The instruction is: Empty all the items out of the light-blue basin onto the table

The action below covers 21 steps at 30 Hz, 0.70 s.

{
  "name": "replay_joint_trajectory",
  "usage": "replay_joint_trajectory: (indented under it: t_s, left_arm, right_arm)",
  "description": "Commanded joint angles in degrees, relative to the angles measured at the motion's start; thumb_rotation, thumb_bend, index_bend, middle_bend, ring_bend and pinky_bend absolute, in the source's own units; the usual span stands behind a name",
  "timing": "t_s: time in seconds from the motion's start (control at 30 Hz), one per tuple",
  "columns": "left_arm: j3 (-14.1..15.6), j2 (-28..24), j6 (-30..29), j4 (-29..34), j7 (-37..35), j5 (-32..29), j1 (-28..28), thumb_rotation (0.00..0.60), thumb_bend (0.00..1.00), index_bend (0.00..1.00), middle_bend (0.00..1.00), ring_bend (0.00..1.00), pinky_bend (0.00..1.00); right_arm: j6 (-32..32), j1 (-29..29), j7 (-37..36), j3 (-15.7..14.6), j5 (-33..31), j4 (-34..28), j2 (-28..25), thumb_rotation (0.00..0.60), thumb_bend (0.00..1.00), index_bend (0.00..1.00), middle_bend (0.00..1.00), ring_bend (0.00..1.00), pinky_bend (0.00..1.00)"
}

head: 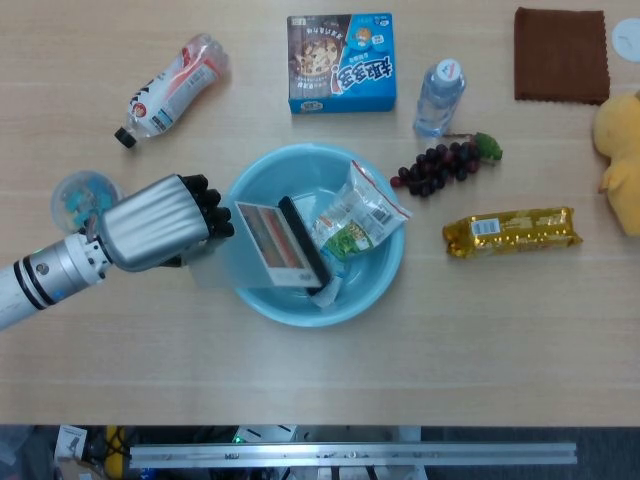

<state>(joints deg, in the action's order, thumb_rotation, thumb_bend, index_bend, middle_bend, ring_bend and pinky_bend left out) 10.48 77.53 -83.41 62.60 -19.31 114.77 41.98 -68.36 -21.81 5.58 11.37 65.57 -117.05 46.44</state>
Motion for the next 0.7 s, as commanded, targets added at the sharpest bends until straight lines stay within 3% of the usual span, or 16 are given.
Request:
replay_joint_trajectory:
  t_s: [0.03, 0.7]
  left_arm:
    - [-0.4, -1.1, -0.4, 1.5, -0.2, -0.7, 0.0, 0.6, 0.31, 0.76, 0.67, 0.54, 0.54]
    - [-4.9, -6.4, -1.8, 5.5, 0.1, -7.1, -2.0, 0.6, 0.31, 0.78, 0.68, 0.54, 0.54]
  right_arm:
    - [0.0, 0.0, -0.1, 0.1, 0.0, 0.1, 0.1, 0.6, 0.3, 0.12, 0.3, 0.3, 0.51]
    - [0.0, 0.5, -1.2, 0.1, 1.0, 0.3, 0.0, 0.6, 0.3, 0.12, 0.3, 0.3, 0.51]
